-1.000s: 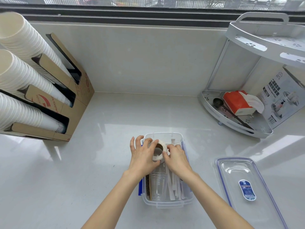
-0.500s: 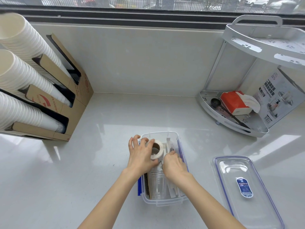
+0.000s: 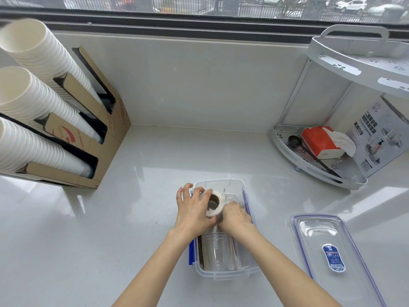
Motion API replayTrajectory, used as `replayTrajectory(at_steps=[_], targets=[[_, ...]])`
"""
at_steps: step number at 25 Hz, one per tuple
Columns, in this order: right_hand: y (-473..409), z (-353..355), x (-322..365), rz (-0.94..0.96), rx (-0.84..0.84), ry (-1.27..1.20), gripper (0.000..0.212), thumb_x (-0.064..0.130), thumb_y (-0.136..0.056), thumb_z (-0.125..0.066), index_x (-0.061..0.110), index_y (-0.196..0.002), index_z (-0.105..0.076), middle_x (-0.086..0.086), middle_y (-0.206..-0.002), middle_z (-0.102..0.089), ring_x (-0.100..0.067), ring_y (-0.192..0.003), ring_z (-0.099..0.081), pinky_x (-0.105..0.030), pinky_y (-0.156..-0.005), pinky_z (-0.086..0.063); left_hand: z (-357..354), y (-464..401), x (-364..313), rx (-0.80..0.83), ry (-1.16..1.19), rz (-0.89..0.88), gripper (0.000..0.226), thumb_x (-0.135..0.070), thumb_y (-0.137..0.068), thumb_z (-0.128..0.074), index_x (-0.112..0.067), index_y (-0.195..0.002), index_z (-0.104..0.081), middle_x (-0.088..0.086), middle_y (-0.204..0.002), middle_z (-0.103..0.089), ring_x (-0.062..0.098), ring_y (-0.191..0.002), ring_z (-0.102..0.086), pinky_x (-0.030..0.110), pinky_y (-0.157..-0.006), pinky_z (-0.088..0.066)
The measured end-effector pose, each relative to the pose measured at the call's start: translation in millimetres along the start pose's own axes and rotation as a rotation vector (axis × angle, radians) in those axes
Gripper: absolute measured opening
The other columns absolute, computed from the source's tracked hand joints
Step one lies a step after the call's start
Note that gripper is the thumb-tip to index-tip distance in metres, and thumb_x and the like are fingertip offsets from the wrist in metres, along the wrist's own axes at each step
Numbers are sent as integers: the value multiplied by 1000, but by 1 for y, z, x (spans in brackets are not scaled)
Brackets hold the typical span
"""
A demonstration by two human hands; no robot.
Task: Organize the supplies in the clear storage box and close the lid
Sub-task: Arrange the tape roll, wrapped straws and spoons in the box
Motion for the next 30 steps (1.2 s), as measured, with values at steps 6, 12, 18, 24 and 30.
replayTrajectory(at_steps=[6, 12, 18, 24, 30], targets=[[2, -2, -2, -49, -85, -44, 51, 8, -84, -59, -4, -126, -32, -19, -130, -51, -33, -120, -52, -36, -91, -47, 0, 1, 0, 24, -2, 1, 67, -49, -75, -52, -25, -134, -31, 1, -140, -36, 30, -136, -6, 43, -113, 0], [10, 14, -2, 12, -256, -46, 37, 5, -87, -50, -2, -121, -35, -19, -126, -51, -35, -113, -56, -38, -85, -48, -2, 1, -1, 55, 22, 22, 66, -49, -77, -52, -25, -135, -30, 1, -143, -34, 33, -137, -3, 46, -113, 1], [36, 51, -8, 188, -452, -219, 28, 9, -83, -49, 0, -107, -39, -19, -110, -56, -40, -98, -56, -33, -64, -33, 9, 5, 1, 36, 75, 52, 62, -46, -81, -53, -24, -135, -33, -1, -147, -28, 26, -139, -4, 43, -114, 2], [48, 70, -30, 180, -348, -769, 18, 17, -78, -56, 10, -88, -42, 2, -72, -53, -16, -65, -53, -20, -47, -39, 27, 36, -43, 276, 1062, 89, 50, -42, -87, -48, -26, -133, -38, -10, -130, -49, -8, -105, -49, 9, -85, -40], [61, 50, -33, 221, -202, -972, 24, 27, -78, -67, 11, -90, -54, -2, -76, -64, -13, -62, -61, -22, -51, -47, 22, 64, -63, 459, 1205, 78, 34, -44, -91, -38, -25, -117, -49, -24, -103, -61, -17, -81, -58, 1, -65, -44]])
Point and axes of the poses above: each hand's wrist, its own y-axis away from the middle knuckle, its own z-axis out of the back of the hand, x = y × z, the point moved 6 cm from there along -y, towards the middle knuckle
